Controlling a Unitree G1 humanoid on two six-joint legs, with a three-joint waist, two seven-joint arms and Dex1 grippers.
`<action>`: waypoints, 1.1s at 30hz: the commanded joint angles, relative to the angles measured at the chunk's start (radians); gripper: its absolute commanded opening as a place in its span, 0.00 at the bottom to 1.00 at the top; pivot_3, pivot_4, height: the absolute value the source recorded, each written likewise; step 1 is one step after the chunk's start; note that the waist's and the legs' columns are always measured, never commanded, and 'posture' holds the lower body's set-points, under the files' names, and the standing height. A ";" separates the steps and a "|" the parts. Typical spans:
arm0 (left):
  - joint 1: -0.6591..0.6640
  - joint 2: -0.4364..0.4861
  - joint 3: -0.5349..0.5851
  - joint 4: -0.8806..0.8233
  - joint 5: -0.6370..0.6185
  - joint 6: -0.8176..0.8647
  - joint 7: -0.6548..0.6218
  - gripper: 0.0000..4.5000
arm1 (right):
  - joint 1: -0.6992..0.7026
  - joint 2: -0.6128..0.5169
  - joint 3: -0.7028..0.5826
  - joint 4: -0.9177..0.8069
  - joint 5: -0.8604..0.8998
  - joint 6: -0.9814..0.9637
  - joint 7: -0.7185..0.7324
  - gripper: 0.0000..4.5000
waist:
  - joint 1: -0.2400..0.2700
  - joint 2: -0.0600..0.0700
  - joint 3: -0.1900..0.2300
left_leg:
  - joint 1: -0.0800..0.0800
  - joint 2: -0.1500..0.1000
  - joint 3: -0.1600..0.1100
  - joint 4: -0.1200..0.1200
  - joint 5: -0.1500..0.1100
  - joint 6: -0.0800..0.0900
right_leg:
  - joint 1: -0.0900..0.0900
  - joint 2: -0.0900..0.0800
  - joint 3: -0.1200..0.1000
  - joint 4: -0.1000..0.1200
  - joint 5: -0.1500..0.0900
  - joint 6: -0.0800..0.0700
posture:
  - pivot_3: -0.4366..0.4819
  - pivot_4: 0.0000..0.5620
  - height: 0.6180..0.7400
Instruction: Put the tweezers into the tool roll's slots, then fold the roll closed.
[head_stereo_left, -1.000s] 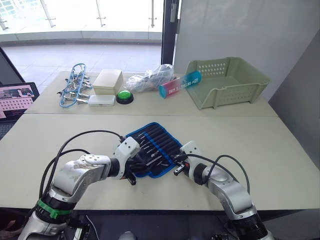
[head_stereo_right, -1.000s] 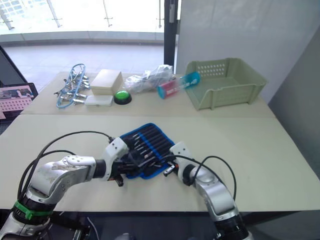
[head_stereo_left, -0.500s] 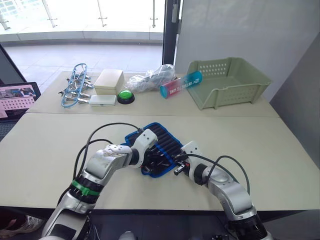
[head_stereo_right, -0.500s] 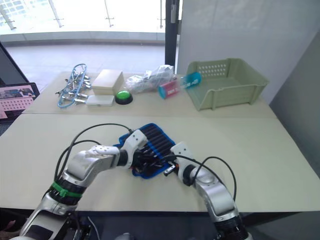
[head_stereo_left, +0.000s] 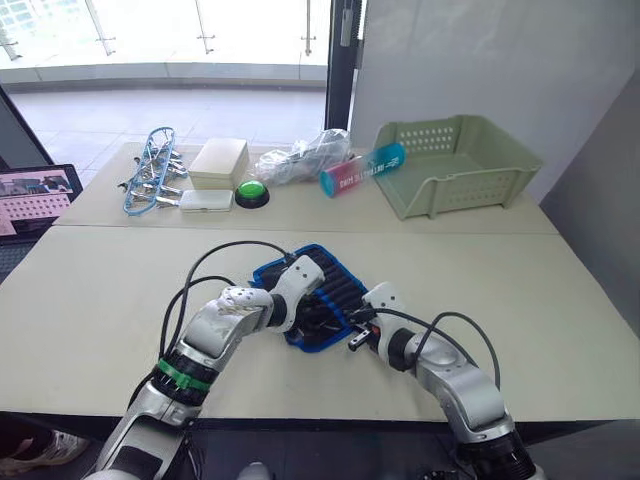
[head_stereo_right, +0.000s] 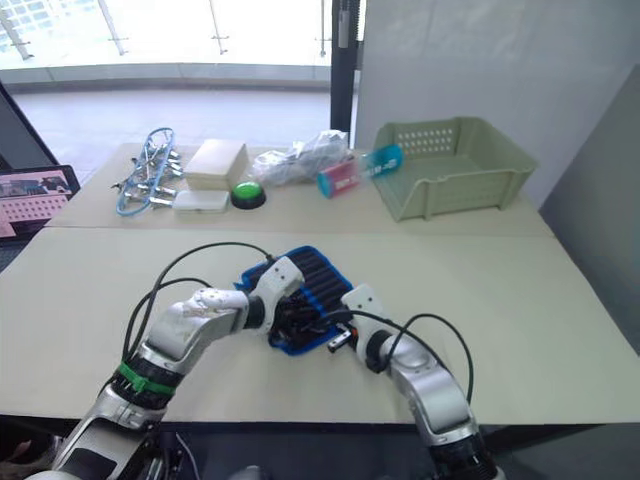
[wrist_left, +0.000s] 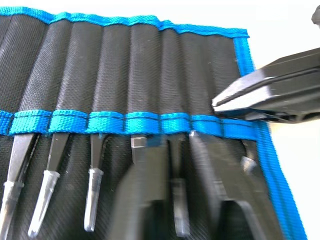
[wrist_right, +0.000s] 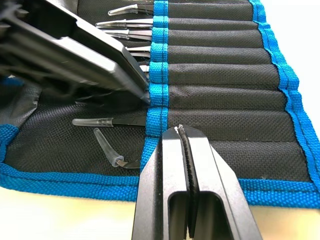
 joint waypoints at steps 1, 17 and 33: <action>0.022 0.055 0.142 -0.170 -0.079 0.048 -0.018 0.57 | 0.046 -0.010 0.015 0.032 -0.001 0.054 -0.001 0.00 | -0.003 0.000 0.000 | 0.000 0.000 0.000 -0.001 0.000 0.000 | 0.000 0.000 0.000 -0.001 0.000 0.000 | 0.48 0.27 0.85; 0.723 0.227 0.778 -0.330 -0.246 -0.346 -0.272 1.00 | 0.079 -0.080 -0.042 0.006 0.013 0.027 0.032 0.00 | 0.002 0.001 0.001 | 0.000 0.000 0.000 -0.002 -0.002 0.004 | -0.001 0.000 0.000 -0.004 0.000 0.000 | 0.48 0.27 0.85; 0.806 0.224 0.822 -0.158 -0.295 -0.577 -0.388 1.00 | 0.023 -0.148 0.008 -0.288 0.128 -0.060 0.206 0.65 | -0.015 0.003 0.002 | -0.007 0.000 0.001 -0.002 -0.001 0.001 | -0.010 0.000 0.001 0.002 0.000 0.000 | 0.48 0.27 0.85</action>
